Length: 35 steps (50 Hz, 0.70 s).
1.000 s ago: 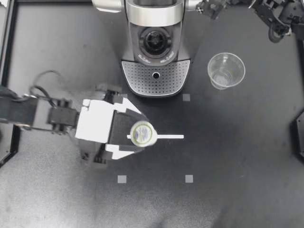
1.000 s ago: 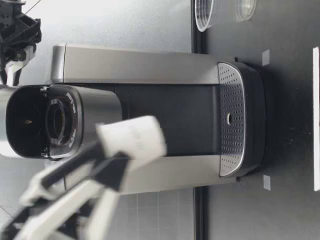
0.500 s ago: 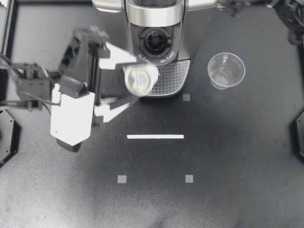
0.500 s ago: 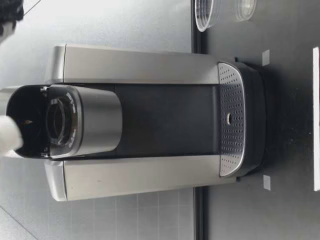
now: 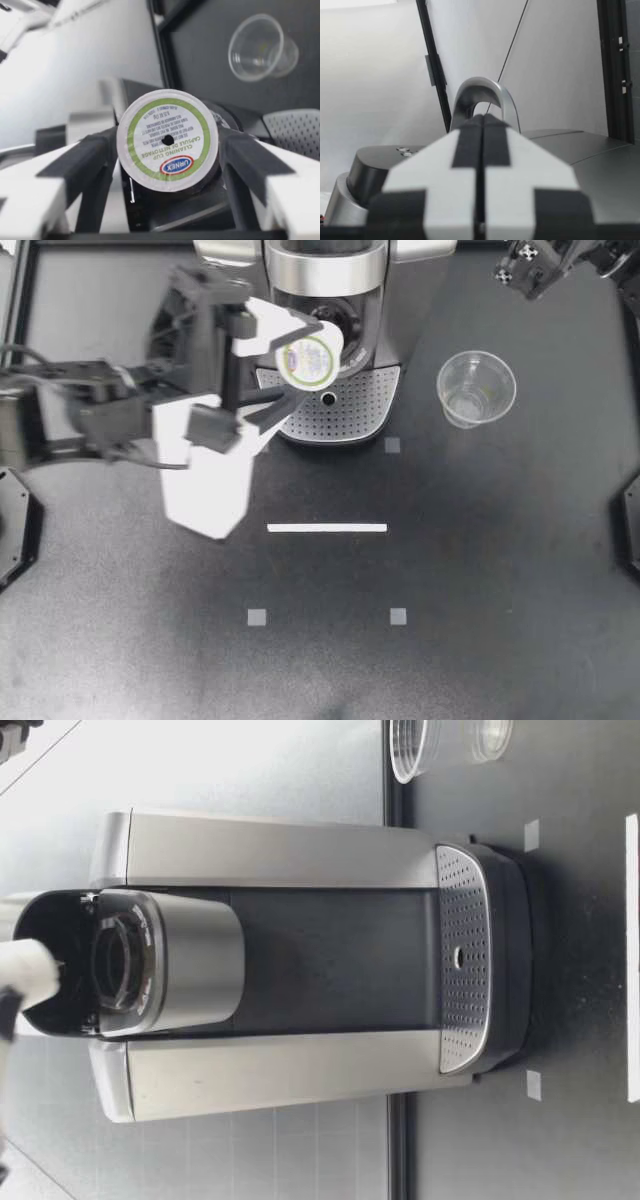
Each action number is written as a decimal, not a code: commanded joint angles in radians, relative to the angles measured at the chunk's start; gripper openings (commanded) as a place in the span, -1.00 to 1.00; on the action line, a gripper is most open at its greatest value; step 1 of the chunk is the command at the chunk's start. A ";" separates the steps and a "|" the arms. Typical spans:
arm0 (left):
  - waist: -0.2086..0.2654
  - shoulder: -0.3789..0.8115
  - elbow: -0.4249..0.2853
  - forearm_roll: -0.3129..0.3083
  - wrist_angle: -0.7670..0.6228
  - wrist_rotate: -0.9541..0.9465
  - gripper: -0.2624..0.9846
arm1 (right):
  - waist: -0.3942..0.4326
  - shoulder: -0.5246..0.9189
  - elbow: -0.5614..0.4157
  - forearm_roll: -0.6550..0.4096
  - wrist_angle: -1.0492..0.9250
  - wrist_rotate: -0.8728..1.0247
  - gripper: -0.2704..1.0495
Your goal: Place the coffee capsule inside the capsule container, then place the cup onto the center of the cup tray, then push the 'Hot Water' and 'Travel Mug' buttons.
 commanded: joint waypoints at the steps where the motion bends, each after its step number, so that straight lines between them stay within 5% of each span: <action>1: -0.002 0.009 -0.044 0.006 0.028 -0.006 0.36 | -0.006 -0.017 -0.008 0.002 -0.017 0.002 -0.52; 35: 0.038 0.049 -0.049 0.026 0.043 -0.017 0.36 | -0.006 -0.049 0.038 0.003 -0.051 0.003 -0.52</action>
